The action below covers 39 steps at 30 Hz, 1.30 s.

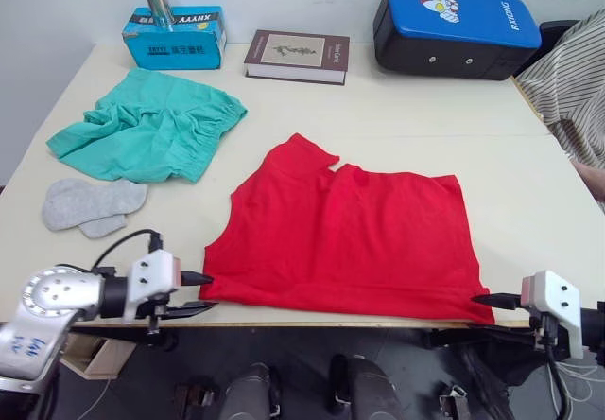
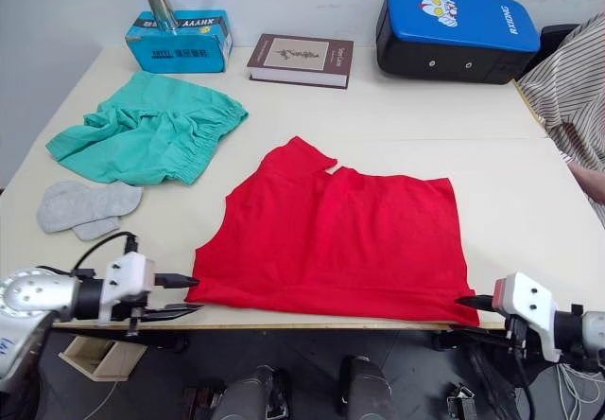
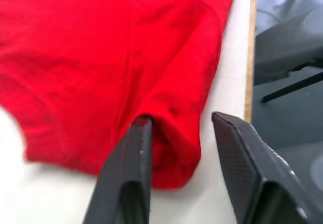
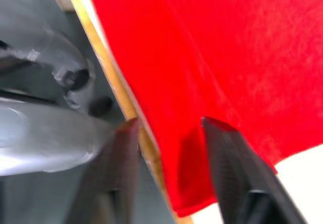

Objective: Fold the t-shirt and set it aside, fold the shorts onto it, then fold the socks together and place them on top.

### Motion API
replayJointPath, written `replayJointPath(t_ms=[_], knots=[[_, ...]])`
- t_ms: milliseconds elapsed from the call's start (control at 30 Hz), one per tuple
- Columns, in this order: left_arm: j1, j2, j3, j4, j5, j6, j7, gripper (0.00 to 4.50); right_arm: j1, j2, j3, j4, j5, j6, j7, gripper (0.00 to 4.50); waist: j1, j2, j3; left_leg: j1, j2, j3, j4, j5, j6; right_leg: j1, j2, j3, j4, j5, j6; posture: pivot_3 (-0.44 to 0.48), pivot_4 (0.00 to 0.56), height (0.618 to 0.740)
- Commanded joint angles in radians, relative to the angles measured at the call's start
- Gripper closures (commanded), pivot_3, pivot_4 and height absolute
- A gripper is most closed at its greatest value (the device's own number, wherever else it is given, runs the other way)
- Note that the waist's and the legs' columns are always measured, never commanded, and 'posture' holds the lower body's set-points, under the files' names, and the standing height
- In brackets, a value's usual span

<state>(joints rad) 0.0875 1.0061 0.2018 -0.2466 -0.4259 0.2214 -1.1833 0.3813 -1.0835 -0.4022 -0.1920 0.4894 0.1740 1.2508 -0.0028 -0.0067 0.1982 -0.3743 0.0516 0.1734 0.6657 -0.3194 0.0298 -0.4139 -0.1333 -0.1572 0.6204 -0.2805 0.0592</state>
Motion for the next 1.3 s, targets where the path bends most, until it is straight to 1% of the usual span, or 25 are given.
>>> replayJointPath(t_ms=[33, 100, 133, 200, 267, 333, 367, 400, 433, 467, 533, 600, 633, 733, 833, 900, 1000, 1133, 1167, 1200, 1300], knots=[[-0.086, 0.056, 0.055, 0.043, -0.118, 0.149, -0.064, 2.7, -0.125, -0.066, -0.034, 0.03, 0.079, 0.118, 0.044, 1.07, -0.001, 0.0, 0.0, 0.0, 0.0, 0.0, 0.0, 0.0, 0.0, 0.0, 0.0, 0.0, 0.0, 0.0, 0.0, 0.0, 0.15, 0.74], [-0.17, 0.063, 0.061, 0.066, -0.185, 0.258, -0.052, 2.36, -0.236, -0.083, 0.001, 0.083, 0.088, 0.161, 0.049, 0.41, 0.0, 0.0, 0.0, 0.0, 0.0, 0.0, 0.0, 0.0, 0.0, 0.0, 0.0, 0.0, 0.0, 0.0, 0.0, 0.0, 0.15, 0.74], [-0.23, 0.07, 0.055, 0.081, -0.228, 0.323, -0.063, 2.15, -0.34, -0.077, 0.046, 0.13, 0.079, 0.173, 0.043, 0.08, 0.0, 0.0, 0.001, 0.0, 0.0, 0.0, 0.0, 0.0, 0.0, 0.0, 0.0, 0.0, 0.0, 0.0, -0.001, 0.0, 0.15, 0.74], [-0.364, 0.07, 0.019, 0.135, -0.257, 0.419, -0.06, 1.56, -0.553, -0.047, 0.141, 0.245, 0.037, 0.185, 0.033, 0.0, -0.002, 0.0, 0.002, -0.001, 0.0, 0.0, 0.0, 0.004, -0.003, -0.001, 0.001, -0.001, 0.0, 0.0, -0.001, 0.0, 0.15, 0.74], [-0.488, 0.063, -0.04, 0.215, -0.223, 0.488, -0.036, 0.99, -0.73, -0.006, 0.227, 0.37, -0.036, 0.147, 0.034, 0.0, -0.003, -0.001, 0.002, -0.002, -0.001, 0.0, 0.001, 0.008, -0.002, -0.002, 0.001, 0.0, 0.002, 0.0, -0.001, 0.0, 0.15, 0.74], [-0.61, 0.035, -0.1, 0.316, -0.156, 0.5, -0.002, 0.38, -0.886, 0.043, 0.296, 0.497, -0.103, 0.118, 0.023, 0.0, -0.003, -0.001, 0.002, -0.001, -0.002, 0.001, -0.001, 0.009, -0.004, -0.003, 0.002, 0.0, 0.004, -0.001, -0.001, 0.0, 0.15, 0.74], [-0.67, 0.006, -0.125, 0.377, -0.118, 0.476, 0.02, 0.12, -0.955, 0.068, 0.322, 0.568, -0.137, 0.096, 0.016, 0.0, -0.003, -0.001, 0.002, -0.003, -0.002, 0.002, -0.001, 0.009, -0.004, -0.005, 0.003, 0.0, 0.005, -0.001, -0.001, 0.0, 0.15, 0.74], [-0.725, -0.023, -0.149, 0.436, -0.082, 0.453, 0.04, 0.03, -1.019, 0.092, 0.344, 0.64, -0.164, 0.077, 0.013, 0.0, -0.003, -0.001, 0.002, -0.003, -0.002, 0.003, -0.001, 0.01, -0.004, -0.006, 0.004, 0.001, 0.006, -0.002, -0.001, 0.0, 0.15, 0.74], [-0.778, -0.059, -0.178, 0.499, -0.035, 0.406, 0.061, 0.03, -1.084, 0.118, 0.363, 0.723, -0.199, 0.057, -0.006, 0.0, -0.002, -0.001, 0.002, -0.003, -0.004, 0.004, 0.0, 0.012, -0.004, -0.006, 0.008, 0.0, 0.008, -0.002, -0.001, 0.0, 0.15, 0.74], [-0.839, -0.103, -0.202, 0.573, 0.004, 0.393, 0.098, 0.03, -1.146, 0.147, 0.383, 0.81, -0.236, 0.026, -0.029, 0.0, -0.002, -0.001, 0.002, -0.005, -0.004, 0.005, 0.0, 0.013, -0.004, -0.009, 0.008, 0.0, 0.008, -0.002, 0.0, 0.0, 0.15, 0.74], [-0.926, -0.176, -0.235, 0.695, 0.066, 0.353, 0.138, 0.03, -1.242, 0.192, 0.416, 0.963, -0.301, -0.023, -0.072, 0.0, -0.003, -0.001, 0.003, -0.013, -0.005, 0.007, 0.005, 0.015, -0.001, -0.016, 0.008, -0.001, 0.012, -0.001, 0.002, 0.0, 0.15, 0.74], [-0.997, -0.24, -0.265, 0.821, 0.123, 0.302, 0.163, 0.03, -1.317, 0.229, 0.445, 1.102, -0.363, -0.07, -0.118, 0.0, -0.005, -0.001, 0.003, -0.016, -0.005, 0.007, 0.009, 0.015, -0.001, -0.018, 0.009, -0.001, 0.016, 0.001, 0.004, 0.0, 0.15, 0.74], [-1.046, -0.285, -0.276, 0.92, 0.157, 0.263, 0.198, 0.03, -1.361, 0.253, 0.453, 1.176, -0.389, -0.082, -0.154, 0.0, -0.007, -0.002, 0.003, -0.017, -0.005, 0.007, 0.011, 0.015, 0.0, -0.018, 0.009, -0.001, 0.016, 0.001, 0.005, 0.0, 0.15, 0.74], [-1.156, -0.373, -0.276, 1.142, 0.22, 0.176, 0.272, 0.03, -1.448, 0.296, 0.454, 1.318, -0.432, -0.097, -0.222, 0.0, -0.015, -0.002, 0.003, -0.02, -0.004, 0.007, 0.014, 0.014, 0.001, -0.018, 0.008, -0.001, 0.016, 0.003, 0.007, 0.0, 0.15, 0.74], [-1.252, -0.449, -0.261, 1.337, 0.265, 0.092, 0.359, 0.03, -1.497, 0.321, 0.469, 1.4, -0.478, -0.092, -0.243, 0.0, -0.026, -0.002, 0.003, -0.021, -0.004, 0.006, 0.015, 0.014, 0.002, -0.018, 0.008, -0.001, 0.017, 0.003, 0.008, 0.0, 0.15, 0.74], [-1.295, -0.483, -0.248, 1.424, 0.284, 0.061, 0.401, 0.03, -1.518, 0.331, 0.475, 1.431, -0.504, -0.08, -0.248, 0.0, -0.028, -0.002, 0.003, -0.021, -0.004, 0.006, 0.015, 0.014, 0.001, -0.019, 0.008, -0.001, 0.017, 0.003, 0.008, 0.0, 0.15, 0.74], [-1.328, -0.521, -0.233, 1.501, 0.317, 0.015, 0.455, 0.03, -1.536, 0.338, 0.468, 1.463, -0.529, -0.075, -0.269, 0.0, -0.036, -0.002, 0.003, -0.021, -0.004, 0.006, 0.014, 0.014, 0.002, -0.019, 0.008, -0.001, 0.017, 0.003, 0.008, 0.0, 0.15, 0.74], [-1.338, -0.555, -0.23, 1.55, 0.364, -0.011, 0.506, 0.03, -1.54, 0.346, 0.447, 1.482, -0.531, -0.061, -0.263, 0.0, -0.049, -0.002, 0.003, -0.021, -0.004, 0.006, 0.013, 0.014, 0.001, -0.02, 0.008, -0.001, 0.017, 0.003, 0.008, 0.0, 0.15, 0.74], [-1.339, -0.56, -0.226, 1.557, 0.37, -0.009, 0.518, 0.0, -1.539, 0.347, 0.445, 1.483, -0.531, -0.059, -0.26, 0.38, -0.051, -0.002, 0.003, -0.021, -0.004, 0.006, 0.013, 0.014, 0.001, -0.02, 0.008, -0.001, 0.017, 0.003, 0.008, 0.0, 0.15, 0.74], [-1.338, -0.568, -0.223, 1.564, 0.379, -0.022, 0.53, 0.0, -1.537, 0.349, 0.443, 1.484, -0.531, -0.061, -0.262, 0.56, -0.052, -0.002, 0.003, -0.021, -0.005, 0.006, 0.014, 0.014, 0.001, -0.02, 0.008, -0.001, 0.017, 0.003, 0.008, 0.0, 0.15, 0.74], [-1.34, -0.586, -0.182, 1.575, 0.372, -0.035, 0.557, 0.0, -1.531, 0.356, 0.43, 1.481, -0.523, -0.066, -0.257, 1.56, -0.052, -0.002, 0.003, -0.02, -0.005, 0.006, 0.014, 0.014, 0.001, -0.019, 0.008, -0.001, 0.018, 0.003, 0.008, 0.0, 0.15, 0.74]])
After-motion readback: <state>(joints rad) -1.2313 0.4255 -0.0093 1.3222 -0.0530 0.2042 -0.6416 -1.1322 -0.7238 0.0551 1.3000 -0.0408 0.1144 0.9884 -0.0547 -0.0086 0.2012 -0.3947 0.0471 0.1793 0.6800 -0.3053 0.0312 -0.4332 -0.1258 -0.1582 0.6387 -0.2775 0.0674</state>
